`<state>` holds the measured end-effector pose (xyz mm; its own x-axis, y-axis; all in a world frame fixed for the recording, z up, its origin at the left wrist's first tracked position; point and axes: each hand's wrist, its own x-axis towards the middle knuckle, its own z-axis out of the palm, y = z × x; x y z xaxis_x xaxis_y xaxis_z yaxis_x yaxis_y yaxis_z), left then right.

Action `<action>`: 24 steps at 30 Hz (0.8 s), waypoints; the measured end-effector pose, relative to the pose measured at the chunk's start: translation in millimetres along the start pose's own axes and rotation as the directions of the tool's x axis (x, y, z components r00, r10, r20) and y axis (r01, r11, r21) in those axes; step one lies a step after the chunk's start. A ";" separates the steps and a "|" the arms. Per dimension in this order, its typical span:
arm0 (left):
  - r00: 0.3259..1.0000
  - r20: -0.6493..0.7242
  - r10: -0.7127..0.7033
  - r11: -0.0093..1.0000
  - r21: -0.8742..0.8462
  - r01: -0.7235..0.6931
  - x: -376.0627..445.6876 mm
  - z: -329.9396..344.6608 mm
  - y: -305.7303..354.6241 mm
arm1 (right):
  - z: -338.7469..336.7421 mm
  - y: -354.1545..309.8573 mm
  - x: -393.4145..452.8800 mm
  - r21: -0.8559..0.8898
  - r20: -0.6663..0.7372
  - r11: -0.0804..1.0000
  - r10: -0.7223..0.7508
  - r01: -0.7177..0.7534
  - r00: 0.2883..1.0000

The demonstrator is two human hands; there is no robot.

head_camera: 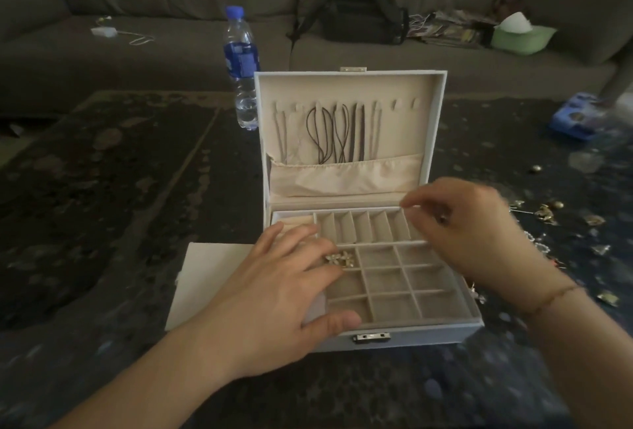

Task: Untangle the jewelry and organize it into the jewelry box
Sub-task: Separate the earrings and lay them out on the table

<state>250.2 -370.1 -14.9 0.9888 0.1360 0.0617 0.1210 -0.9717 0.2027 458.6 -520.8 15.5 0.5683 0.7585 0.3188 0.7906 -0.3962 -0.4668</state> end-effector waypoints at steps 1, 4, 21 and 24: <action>1.000 -0.007 0.008 1.000 0.005 -0.008 -0.3 0.4 -0.3 | -6.7 7.7 -0.6 0.031 -0.042 0.999 0.046 -0.045 0.998; 0.997 -0.064 0.042 0.998 0.043 -0.039 0.2 2.8 -0.8 | -23.0 29.9 -7.9 0.073 -0.104 0.985 0.166 -0.159 0.981; 0.983 -0.185 0.011 0.989 0.149 0.017 25.5 8.5 6.1 | -75.5 111.0 -38.6 0.201 -0.210 0.895 0.437 -0.398 0.875; 0.974 -0.225 0.038 0.970 0.243 0.018 26.4 9.5 12.4 | -77.4 116.9 -42.0 0.223 -0.199 0.891 0.439 -0.395 0.876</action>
<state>278.6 -380.4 -20.1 0.9478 0.1384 0.2874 0.1563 -0.9869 -0.0402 544.8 -639.0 11.5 0.8902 0.3880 0.2387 0.4290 -0.5378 -0.7258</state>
